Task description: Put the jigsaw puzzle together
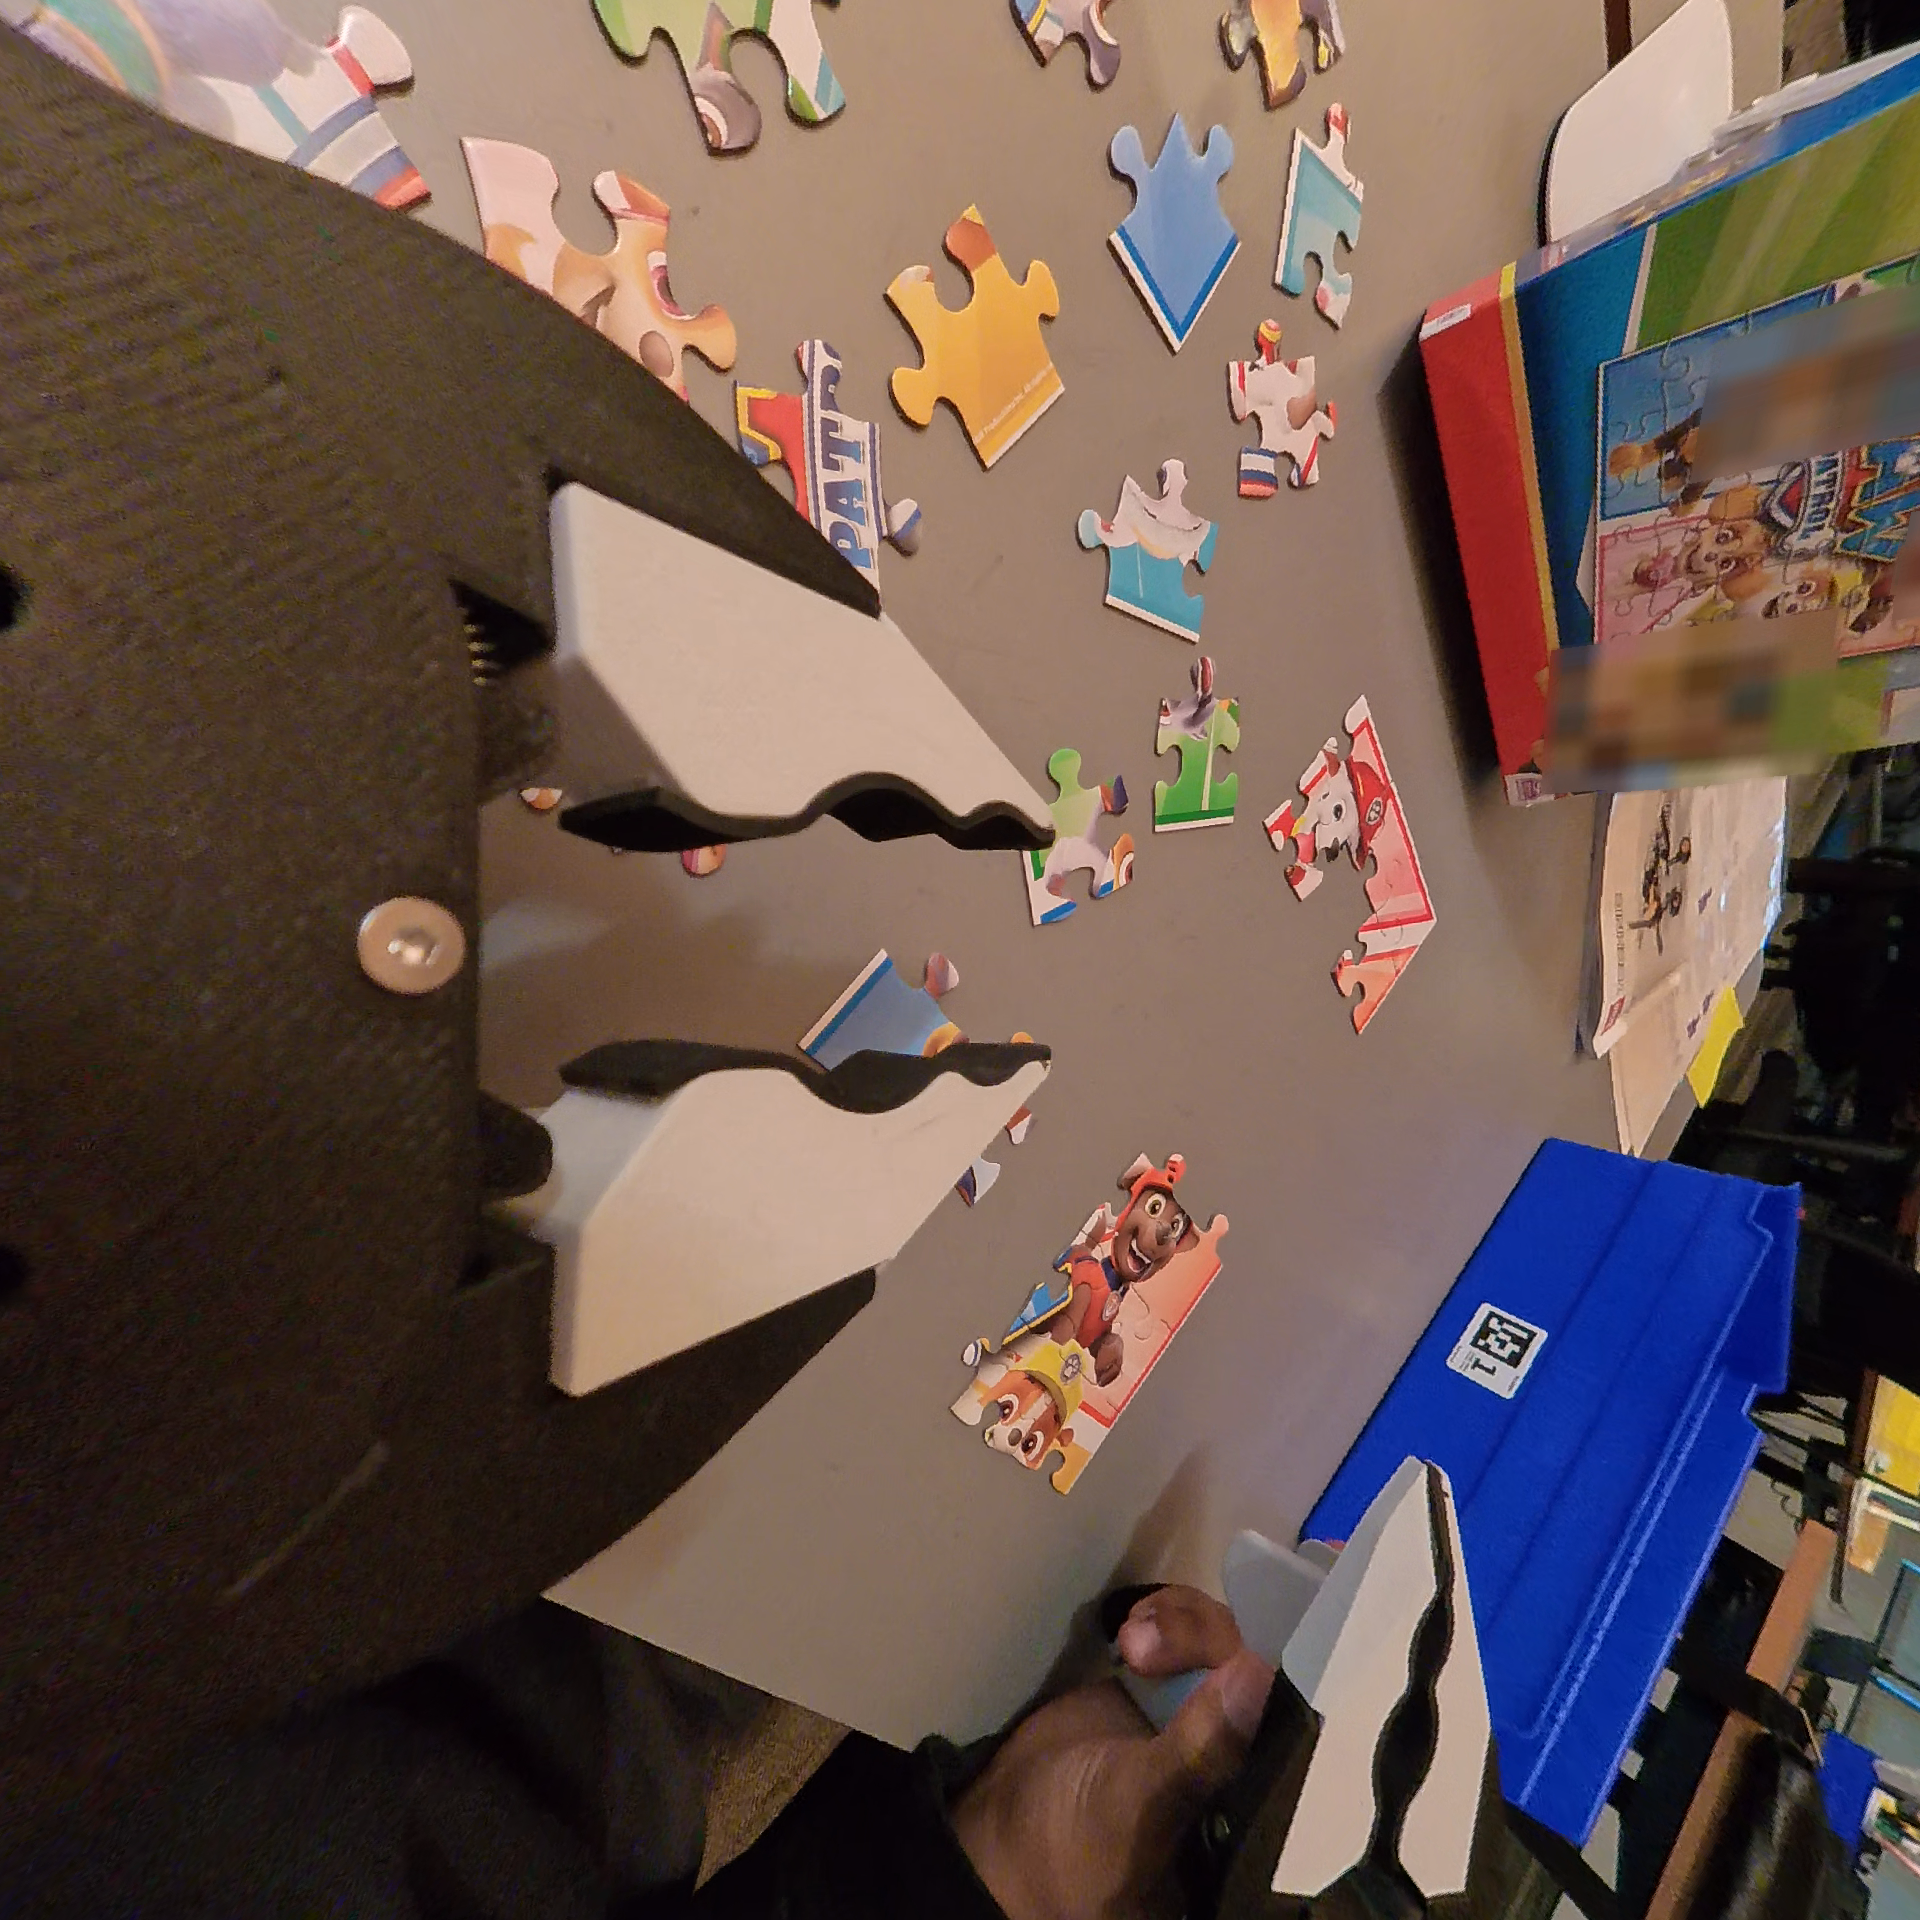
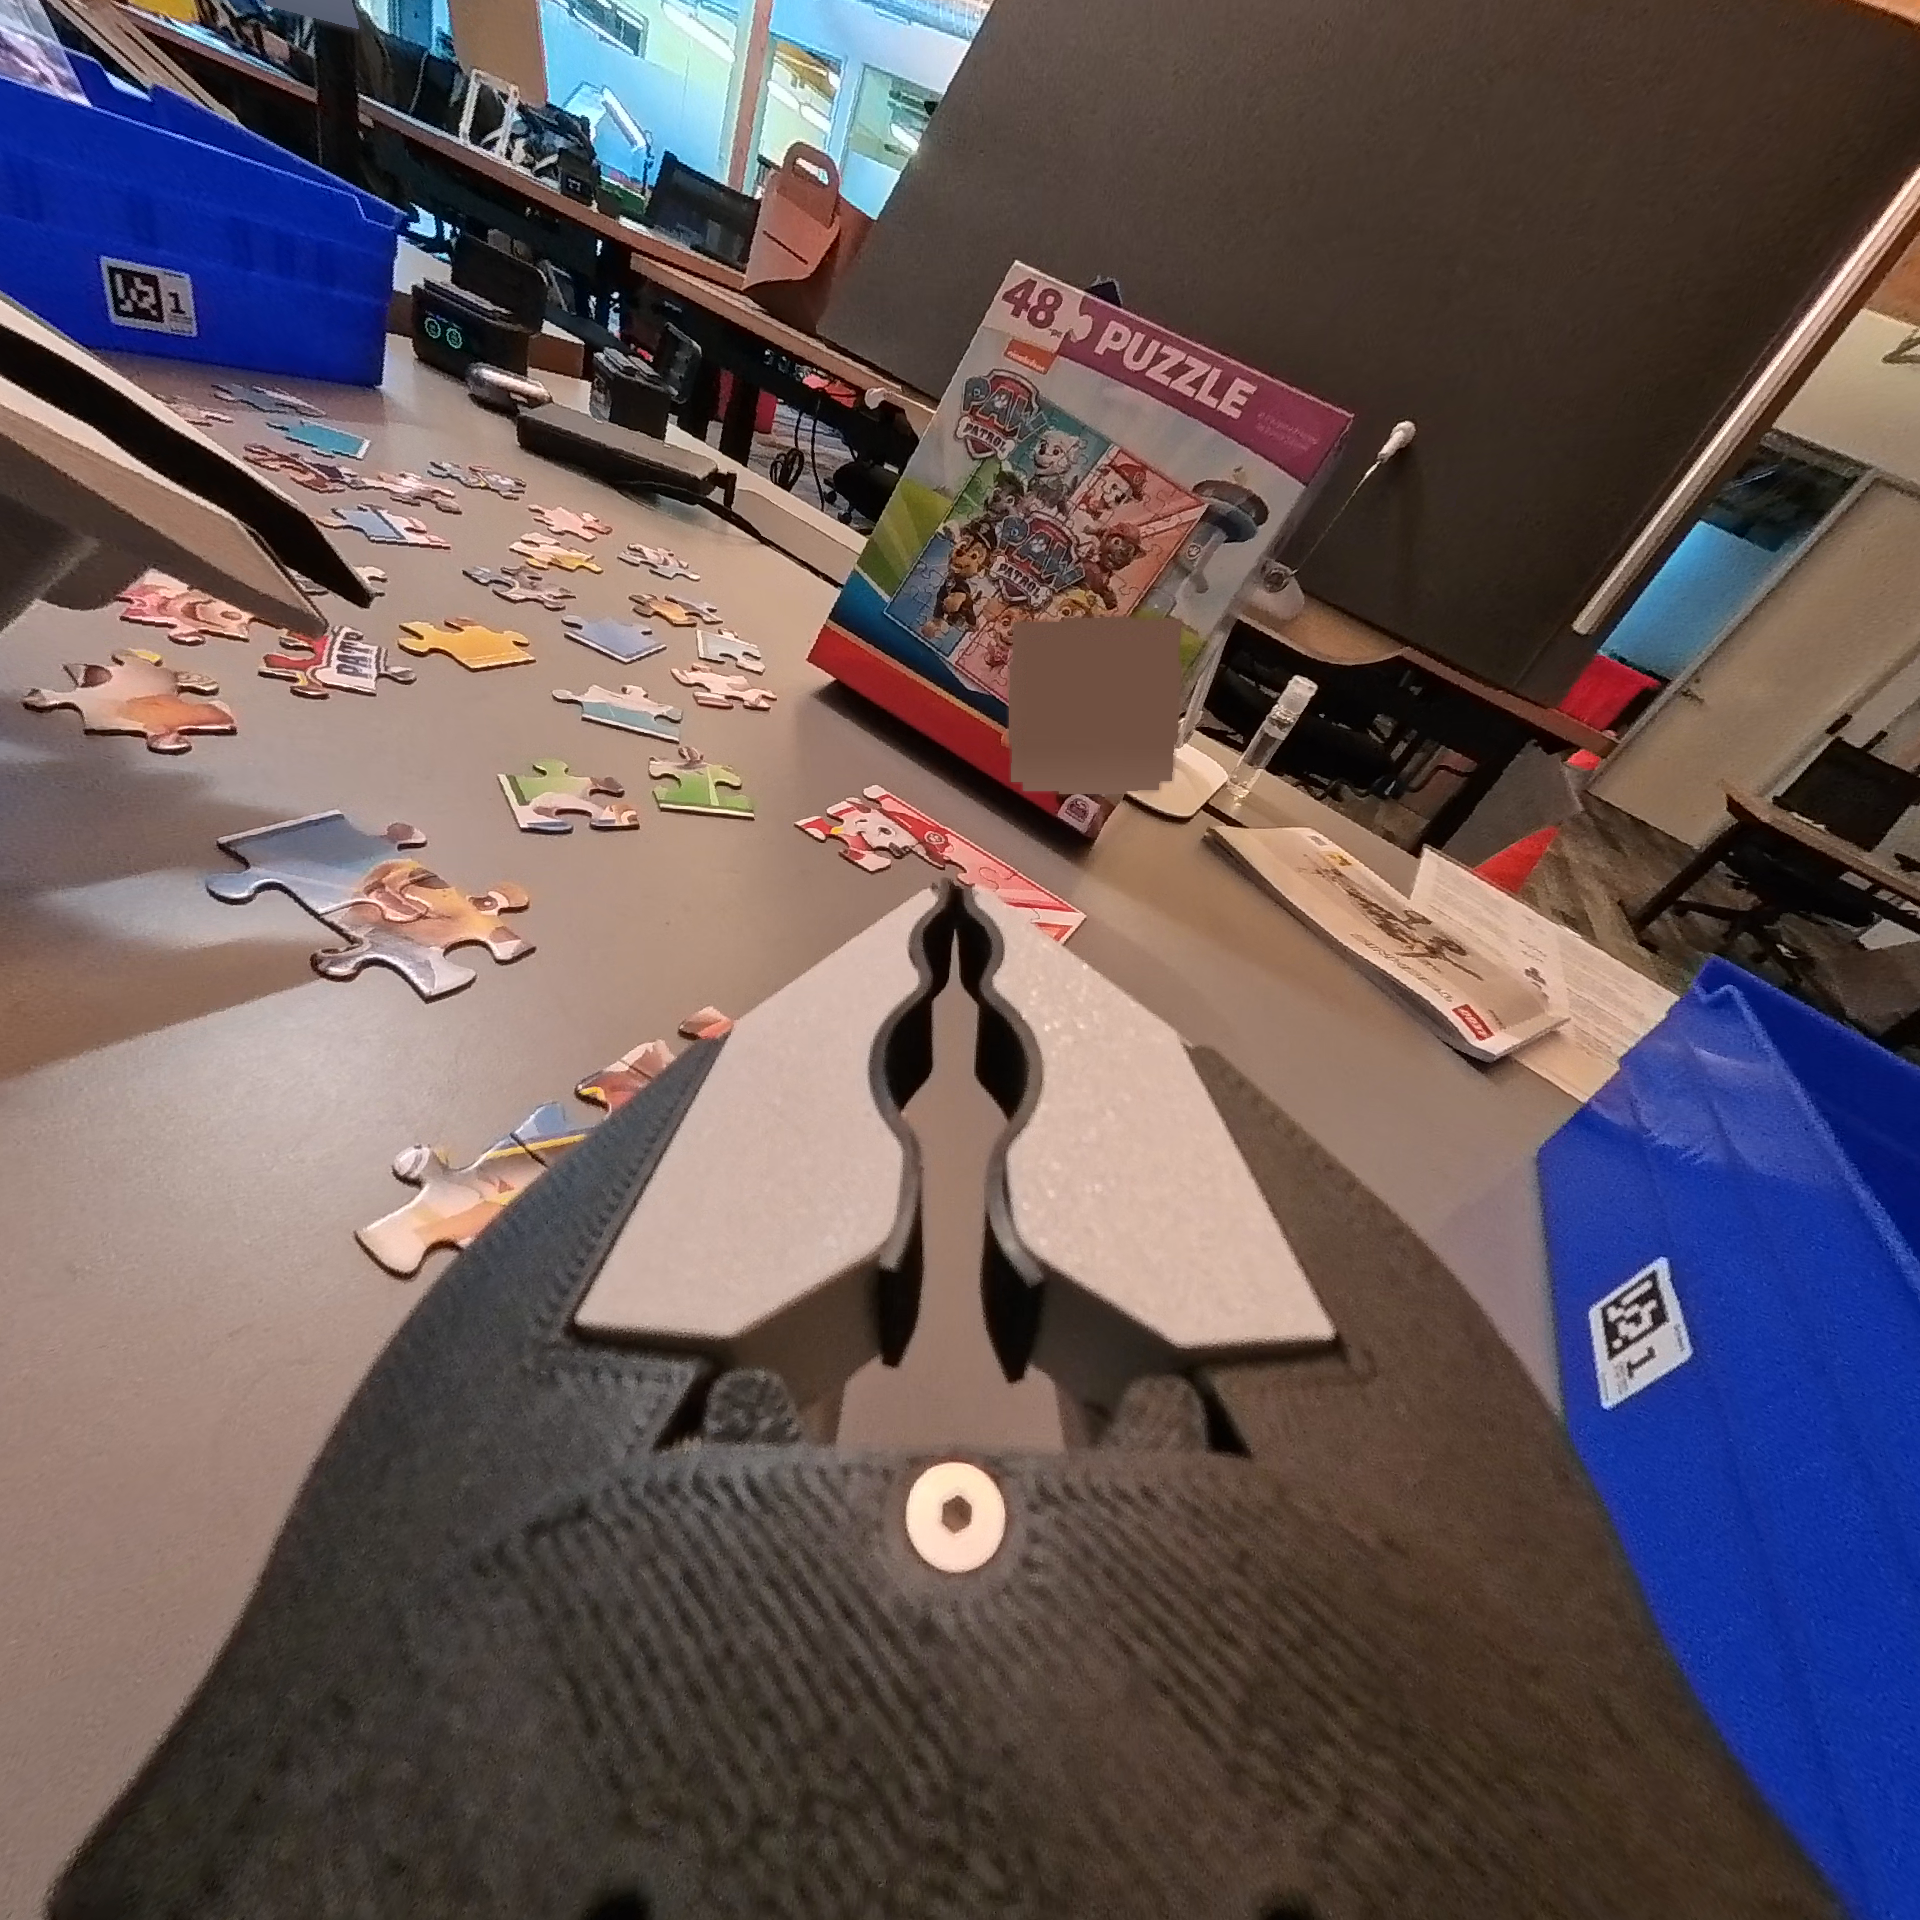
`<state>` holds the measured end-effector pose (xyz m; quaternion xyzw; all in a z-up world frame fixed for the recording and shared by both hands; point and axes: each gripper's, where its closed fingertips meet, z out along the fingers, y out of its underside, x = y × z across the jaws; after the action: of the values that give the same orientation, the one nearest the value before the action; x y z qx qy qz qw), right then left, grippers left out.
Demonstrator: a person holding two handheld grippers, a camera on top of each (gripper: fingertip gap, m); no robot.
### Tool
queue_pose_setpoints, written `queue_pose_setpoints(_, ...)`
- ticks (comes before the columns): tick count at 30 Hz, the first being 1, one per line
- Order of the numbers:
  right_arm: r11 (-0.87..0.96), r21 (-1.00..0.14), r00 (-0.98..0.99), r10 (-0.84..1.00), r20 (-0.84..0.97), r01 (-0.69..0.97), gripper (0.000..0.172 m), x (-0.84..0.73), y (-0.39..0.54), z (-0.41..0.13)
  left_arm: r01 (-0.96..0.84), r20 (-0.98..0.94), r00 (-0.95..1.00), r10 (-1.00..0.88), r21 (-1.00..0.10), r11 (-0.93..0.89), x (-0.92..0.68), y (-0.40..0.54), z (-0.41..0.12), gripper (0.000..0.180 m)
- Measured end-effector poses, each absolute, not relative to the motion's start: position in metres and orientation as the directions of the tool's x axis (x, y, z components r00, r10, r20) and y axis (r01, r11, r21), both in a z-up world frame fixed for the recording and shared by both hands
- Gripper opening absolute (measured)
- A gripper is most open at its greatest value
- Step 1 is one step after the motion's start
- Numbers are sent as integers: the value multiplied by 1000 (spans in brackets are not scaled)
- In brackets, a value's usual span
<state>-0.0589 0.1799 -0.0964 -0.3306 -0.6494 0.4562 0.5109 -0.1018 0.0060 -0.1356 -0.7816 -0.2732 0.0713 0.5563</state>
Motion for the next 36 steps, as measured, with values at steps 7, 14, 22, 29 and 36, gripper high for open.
queue_pose_setpoints(7,357,-933,-259,898,355,-38,0,-59,181,-96,347,178,841,510,-902,-258,-102,8,-139,37)
queue_pose_setpoints(14,358,-933,-259,898,355,-37,0,-59,181,-96,348,174,841,512,-900,-265,-102,8,-140,37)
queue_pose_setpoints(22,359,-933,-259,898,356,-38,0,-59,181,-96,335,152,844,515,-898,-285,-101,9,-142,38)
queue_pose_setpoints(29,362,-931,-258,896,360,-42,0,-59,180,-96,324,132,845,519,-897,-299,-100,10,-143,38)
queue_pose_setpoints(36,365,-930,-257,895,363,-43,0,-58,180,-95,324,122,845,521,-891,-317,-101,11,-145,39)
